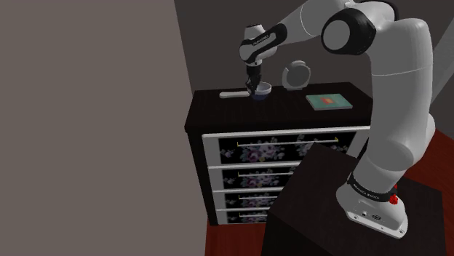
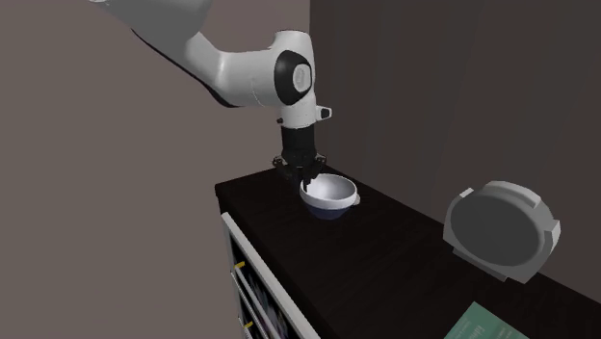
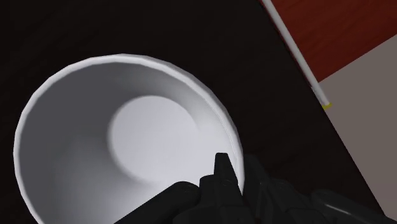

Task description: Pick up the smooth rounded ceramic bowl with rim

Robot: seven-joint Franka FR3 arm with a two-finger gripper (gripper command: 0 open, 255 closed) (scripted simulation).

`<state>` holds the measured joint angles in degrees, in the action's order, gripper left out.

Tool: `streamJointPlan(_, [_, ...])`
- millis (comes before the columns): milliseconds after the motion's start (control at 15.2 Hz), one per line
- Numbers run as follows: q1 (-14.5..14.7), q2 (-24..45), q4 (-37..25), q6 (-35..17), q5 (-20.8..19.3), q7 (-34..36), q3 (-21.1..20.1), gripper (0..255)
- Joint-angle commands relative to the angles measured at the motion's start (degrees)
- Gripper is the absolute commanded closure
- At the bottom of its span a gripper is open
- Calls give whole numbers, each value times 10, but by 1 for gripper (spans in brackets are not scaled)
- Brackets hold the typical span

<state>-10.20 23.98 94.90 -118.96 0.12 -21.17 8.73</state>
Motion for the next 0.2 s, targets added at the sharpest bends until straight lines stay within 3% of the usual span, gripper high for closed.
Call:
streamJointPlan(0, [0,-6,-8,14,-1,0,0,255])
streamJointPlan(132, [0,-7,-8,15,-1,0,1,255])
